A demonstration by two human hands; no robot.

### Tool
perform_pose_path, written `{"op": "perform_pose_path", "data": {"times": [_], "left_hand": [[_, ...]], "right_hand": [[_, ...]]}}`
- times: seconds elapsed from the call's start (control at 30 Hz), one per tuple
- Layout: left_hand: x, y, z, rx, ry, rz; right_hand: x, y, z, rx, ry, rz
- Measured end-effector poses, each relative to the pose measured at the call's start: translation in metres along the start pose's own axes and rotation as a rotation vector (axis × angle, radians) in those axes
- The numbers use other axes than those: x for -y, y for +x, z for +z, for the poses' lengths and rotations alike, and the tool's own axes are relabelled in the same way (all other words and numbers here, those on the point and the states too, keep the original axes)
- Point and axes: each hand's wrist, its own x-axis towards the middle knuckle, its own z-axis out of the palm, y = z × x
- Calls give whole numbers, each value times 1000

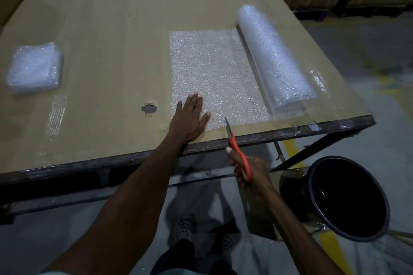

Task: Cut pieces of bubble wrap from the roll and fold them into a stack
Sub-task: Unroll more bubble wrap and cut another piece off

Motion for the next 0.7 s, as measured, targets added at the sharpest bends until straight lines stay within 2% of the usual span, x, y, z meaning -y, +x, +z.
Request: {"op": "perform_pose_path", "data": {"times": [0.7], "left_hand": [[0,-2,-1,-20,-5,14]], "right_hand": [[27,18,10,6,-81,4]]}}
